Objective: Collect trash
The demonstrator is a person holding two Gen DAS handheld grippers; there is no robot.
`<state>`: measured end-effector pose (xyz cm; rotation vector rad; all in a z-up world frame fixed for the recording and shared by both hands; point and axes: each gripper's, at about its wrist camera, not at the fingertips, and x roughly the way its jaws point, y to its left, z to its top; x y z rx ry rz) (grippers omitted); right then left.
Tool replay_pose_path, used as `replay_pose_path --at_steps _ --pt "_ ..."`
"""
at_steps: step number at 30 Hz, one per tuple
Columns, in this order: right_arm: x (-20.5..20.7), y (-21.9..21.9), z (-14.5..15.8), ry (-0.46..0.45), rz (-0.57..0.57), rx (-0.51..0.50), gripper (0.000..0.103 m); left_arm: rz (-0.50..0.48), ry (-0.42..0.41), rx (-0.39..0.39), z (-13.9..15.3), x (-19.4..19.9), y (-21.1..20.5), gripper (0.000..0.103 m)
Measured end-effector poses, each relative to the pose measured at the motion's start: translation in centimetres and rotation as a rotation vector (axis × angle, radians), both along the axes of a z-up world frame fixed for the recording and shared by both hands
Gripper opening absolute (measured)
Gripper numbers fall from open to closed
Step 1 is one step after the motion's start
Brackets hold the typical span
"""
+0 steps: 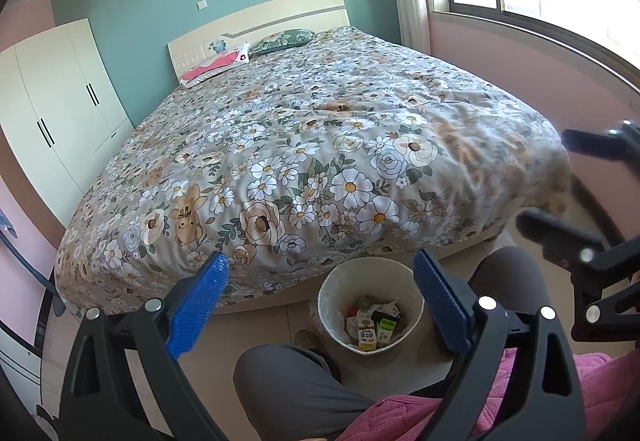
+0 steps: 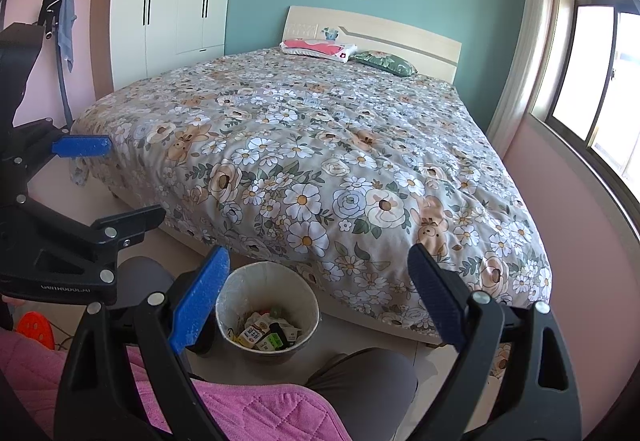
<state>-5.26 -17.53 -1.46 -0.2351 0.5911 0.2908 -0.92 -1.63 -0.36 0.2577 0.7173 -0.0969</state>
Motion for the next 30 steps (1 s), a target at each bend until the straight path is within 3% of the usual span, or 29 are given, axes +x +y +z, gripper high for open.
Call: replay_pose_path --at_steps 30 --pt "0.28 -0.07 -0.25 0.024 0.002 0.002 0.089 -0.035 0.010 -0.015 -0.38 -0.07 -0.18 0.095"
